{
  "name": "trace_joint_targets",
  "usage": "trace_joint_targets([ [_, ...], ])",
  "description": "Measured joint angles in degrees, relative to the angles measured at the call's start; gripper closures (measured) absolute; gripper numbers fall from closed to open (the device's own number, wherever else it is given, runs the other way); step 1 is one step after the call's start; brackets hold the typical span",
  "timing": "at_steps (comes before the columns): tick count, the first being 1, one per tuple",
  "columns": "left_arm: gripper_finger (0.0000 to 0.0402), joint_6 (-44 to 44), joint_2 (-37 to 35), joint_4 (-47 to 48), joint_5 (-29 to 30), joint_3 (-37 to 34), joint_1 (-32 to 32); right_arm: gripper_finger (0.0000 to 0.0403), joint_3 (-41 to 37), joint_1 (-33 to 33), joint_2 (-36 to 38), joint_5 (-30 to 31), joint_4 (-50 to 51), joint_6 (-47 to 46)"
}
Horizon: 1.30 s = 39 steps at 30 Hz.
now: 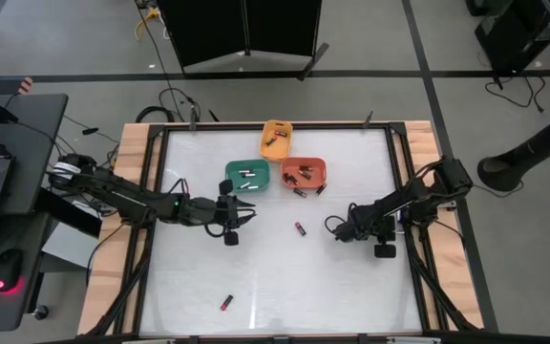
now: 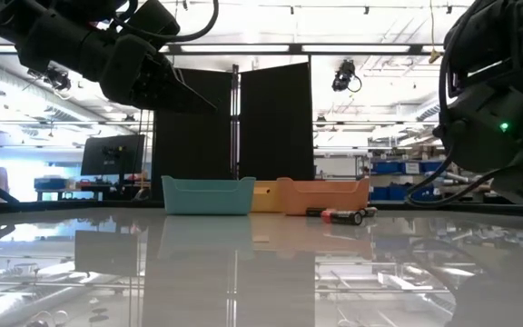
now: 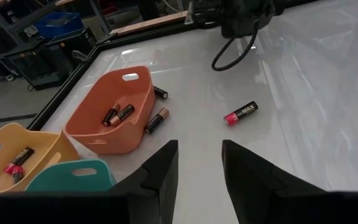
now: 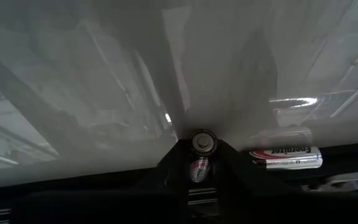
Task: Sort batteries
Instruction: Put the silver battery into the green bin
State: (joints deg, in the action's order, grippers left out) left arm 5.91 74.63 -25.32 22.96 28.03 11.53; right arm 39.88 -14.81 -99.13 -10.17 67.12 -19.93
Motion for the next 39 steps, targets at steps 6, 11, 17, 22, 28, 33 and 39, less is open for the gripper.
trace_joint_targets([
  [6, 0.0271, -0.4, 0.0, -0.2, 0.0, 0.0, 0.2, 0.0344, 4.0, -0.1, -0.1, 1.2, -0.1, -0.4],
  [11, 0.0271, -1.7, 0.0, -3.0, 0.0, -0.5, 0.2, 0.0344, 9.2, -0.1, 1.8, 6.2, -2.9, -1.9],
  [17, 0.0271, -1.9, 0.0, -21.7, -0.8, -8.2, 0.2, 0.0344, 11.3, -0.2, 7.5, 15.5, -19.8, -1.5],
  [22, 0.0271, -5.6, 0.0, -33.1, -3.5, -13.7, 0.2, 0.0344, 11.3, -0.2, 10.8, 26.8, -41.9, 4.2],
  [28, 0.0271, -9.3, 0.1, -31.6, -7.8, -13.8, 0.2, 0.0344, 11.3, -0.3, 9.0, 28.5, -70.5, 14.7],
  [33, 0.0267, -9.1, 2.5, -31.6, -10.7, -11.9, 0.3, 0.0344, 11.3, -0.9, 6.1, 28.3, -86.2, 20.0],
  [39, 0.0240, -9.1, 9.3, -32.1, -11.5, -7.6, 1.1, 0.0345, 11.3, -1.8, 5.4, 28.4, -92.1, 23.8],
])
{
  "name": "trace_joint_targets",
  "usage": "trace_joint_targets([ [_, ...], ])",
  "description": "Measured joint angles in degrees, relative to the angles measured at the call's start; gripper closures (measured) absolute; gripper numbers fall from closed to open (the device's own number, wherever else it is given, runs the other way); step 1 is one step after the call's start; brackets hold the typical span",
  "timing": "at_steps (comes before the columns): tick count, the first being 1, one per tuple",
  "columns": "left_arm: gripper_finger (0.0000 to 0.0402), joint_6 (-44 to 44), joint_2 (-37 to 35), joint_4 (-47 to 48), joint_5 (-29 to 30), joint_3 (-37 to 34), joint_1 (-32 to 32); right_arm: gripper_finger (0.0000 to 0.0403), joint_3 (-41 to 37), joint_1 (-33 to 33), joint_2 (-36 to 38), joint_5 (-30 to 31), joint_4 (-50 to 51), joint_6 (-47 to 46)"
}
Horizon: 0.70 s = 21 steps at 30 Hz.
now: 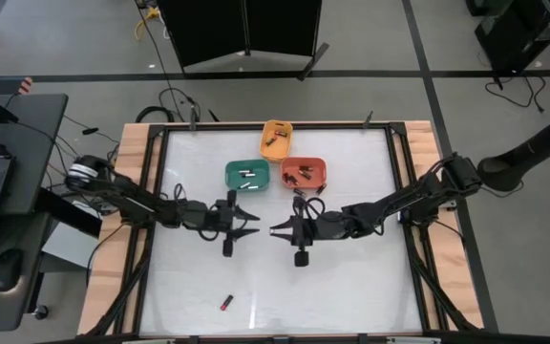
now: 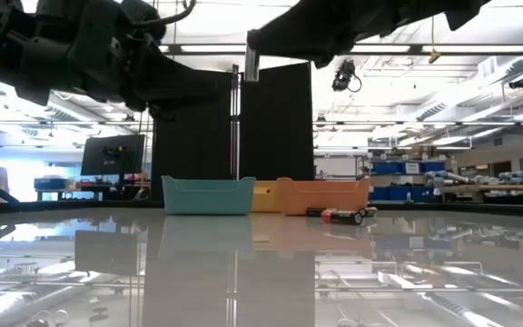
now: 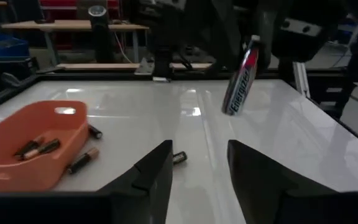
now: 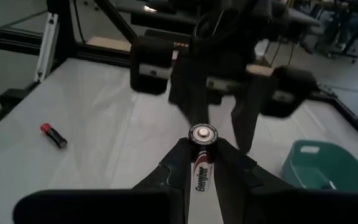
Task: Sort batteries
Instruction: Put the silver battery into the green bin
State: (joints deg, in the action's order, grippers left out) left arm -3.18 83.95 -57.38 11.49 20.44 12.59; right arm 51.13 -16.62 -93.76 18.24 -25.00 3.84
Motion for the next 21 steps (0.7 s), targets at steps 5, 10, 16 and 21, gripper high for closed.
trace_joint_targets([
  [5, 0.0204, 1.4, 4.4, -3.2, -4.3, 3.9, 0.6, 0.0345, 0.0, -0.4, 0.0, 0.1, -1.0, 1.0],
  [10, 0.0177, 1.5, 6.4, -3.8, -7.8, 6.9, 0.6, 0.0345, 0.0, -0.4, 0.0, 0.2, -1.7, 1.4],
  [16, 0.0174, 1.5, 8.9, -3.5, -7.8, 9.2, 0.6, 0.0345, 0.0, -0.4, 0.0, 0.2, -2.5, 2.0],
  [21, 0.0199, 1.5, 9.1, -4.2, -7.8, 9.6, 0.6, 0.0345, 0.0, -0.5, 0.0, 0.2, -2.4, 2.0],
])
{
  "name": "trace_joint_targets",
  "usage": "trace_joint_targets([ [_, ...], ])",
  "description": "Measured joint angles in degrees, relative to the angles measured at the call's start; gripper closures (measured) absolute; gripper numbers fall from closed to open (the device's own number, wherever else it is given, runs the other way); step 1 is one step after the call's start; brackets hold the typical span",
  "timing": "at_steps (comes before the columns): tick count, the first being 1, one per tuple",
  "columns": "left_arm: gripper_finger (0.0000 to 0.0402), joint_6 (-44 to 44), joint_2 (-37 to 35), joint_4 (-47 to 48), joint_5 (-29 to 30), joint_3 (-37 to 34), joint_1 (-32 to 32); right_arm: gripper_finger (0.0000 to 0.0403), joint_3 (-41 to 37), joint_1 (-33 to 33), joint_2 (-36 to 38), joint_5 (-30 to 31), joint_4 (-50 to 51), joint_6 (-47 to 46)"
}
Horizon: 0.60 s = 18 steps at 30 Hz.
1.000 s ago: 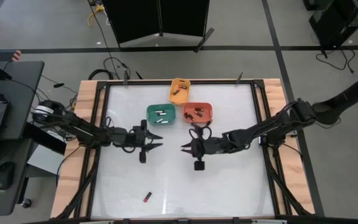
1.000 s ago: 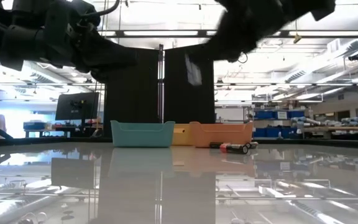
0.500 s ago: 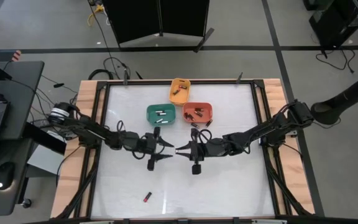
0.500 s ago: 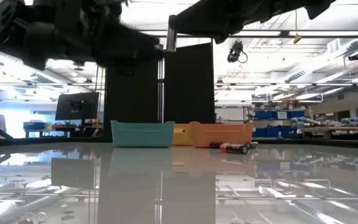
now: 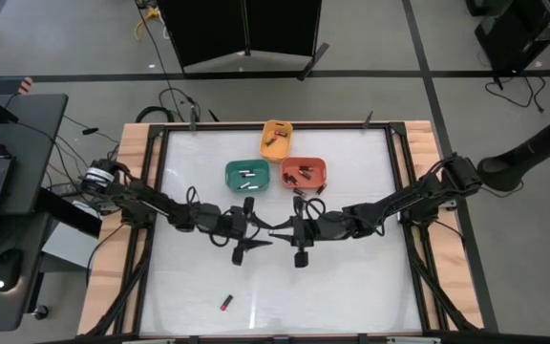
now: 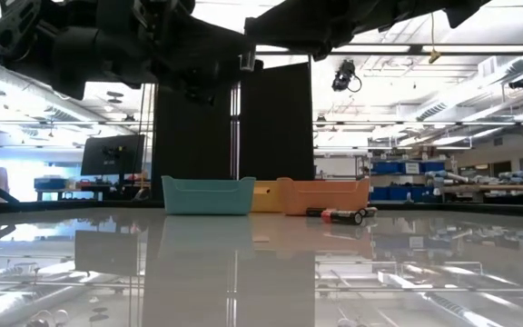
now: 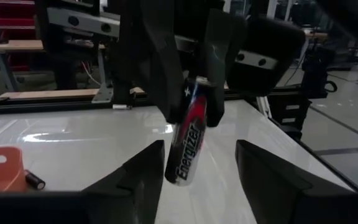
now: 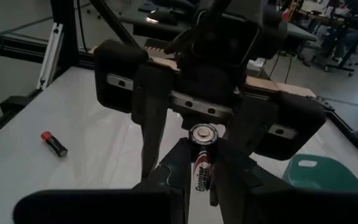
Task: Sort batteries
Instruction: Put the silver battery into the green bin
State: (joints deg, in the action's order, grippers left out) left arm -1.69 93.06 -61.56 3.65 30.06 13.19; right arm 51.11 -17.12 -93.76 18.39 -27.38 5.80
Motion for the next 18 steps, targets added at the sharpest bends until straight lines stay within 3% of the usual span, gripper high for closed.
trace_joint_targets([
  [12, 0.0347, 0.9, 0.0, 4.6, -1.0, 3.3, 0.0, 0.0345, 0.0, -0.1, 0.1, -0.8, 0.6, -0.7],
  [18, 0.0346, 1.2, -2.0, 9.8, 0.1, 4.0, -0.1, 0.0295, 0.0, 0.0, 0.1, 0.4, 0.4, -1.6],
])
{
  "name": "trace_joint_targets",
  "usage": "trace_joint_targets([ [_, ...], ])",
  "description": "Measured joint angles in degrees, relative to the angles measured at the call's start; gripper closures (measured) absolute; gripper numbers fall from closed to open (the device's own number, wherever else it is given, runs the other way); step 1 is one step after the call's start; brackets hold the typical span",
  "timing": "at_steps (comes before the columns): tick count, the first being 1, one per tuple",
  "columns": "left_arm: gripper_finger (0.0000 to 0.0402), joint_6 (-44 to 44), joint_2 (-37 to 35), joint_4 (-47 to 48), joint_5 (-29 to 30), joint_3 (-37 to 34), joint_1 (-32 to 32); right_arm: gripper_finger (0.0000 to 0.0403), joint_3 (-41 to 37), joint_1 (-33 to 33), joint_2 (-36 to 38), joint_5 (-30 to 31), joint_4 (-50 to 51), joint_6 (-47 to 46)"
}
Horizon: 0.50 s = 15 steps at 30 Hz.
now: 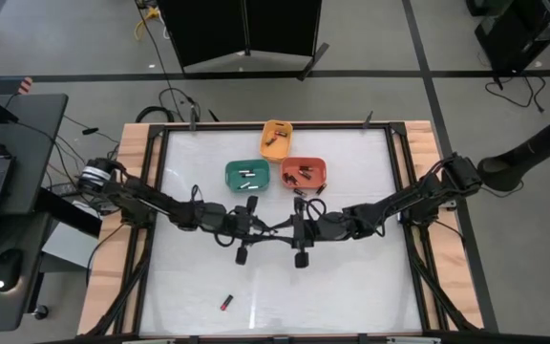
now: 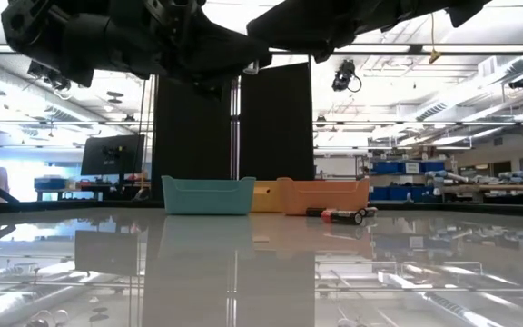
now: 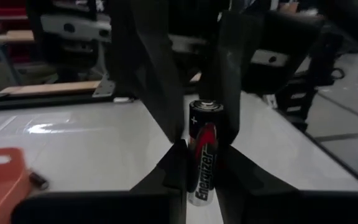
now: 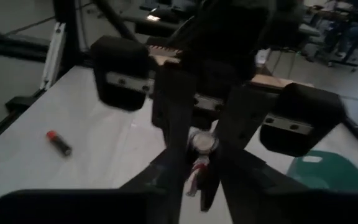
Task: Sort batteries
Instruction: Put the silver battery into the green bin
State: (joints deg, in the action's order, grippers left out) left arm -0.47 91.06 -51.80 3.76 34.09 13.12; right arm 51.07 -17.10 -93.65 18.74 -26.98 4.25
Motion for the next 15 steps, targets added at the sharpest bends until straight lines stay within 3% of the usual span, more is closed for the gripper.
trace_joint_targets([
  [4, 0.0346, 1.2, -5.2, 8.9, 3.0, 0.0, 0.0, 0.0256, 0.0, 0.0, 0.1, 4.8, 0.2, 0.5],
  [9, 0.0346, 1.2, -14.4, 26.5, 5.8, 0.0, -1.5, 0.0236, 0.0, 0.0, 1.7, 9.0, 4.7, -0.1],
  [15, 0.0346, -1.1, -21.2, 52.1, 7.1, 1.2, -11.1, 0.0235, 0.0, 0.0, 4.4, 12.0, 9.9, -2.0],
])
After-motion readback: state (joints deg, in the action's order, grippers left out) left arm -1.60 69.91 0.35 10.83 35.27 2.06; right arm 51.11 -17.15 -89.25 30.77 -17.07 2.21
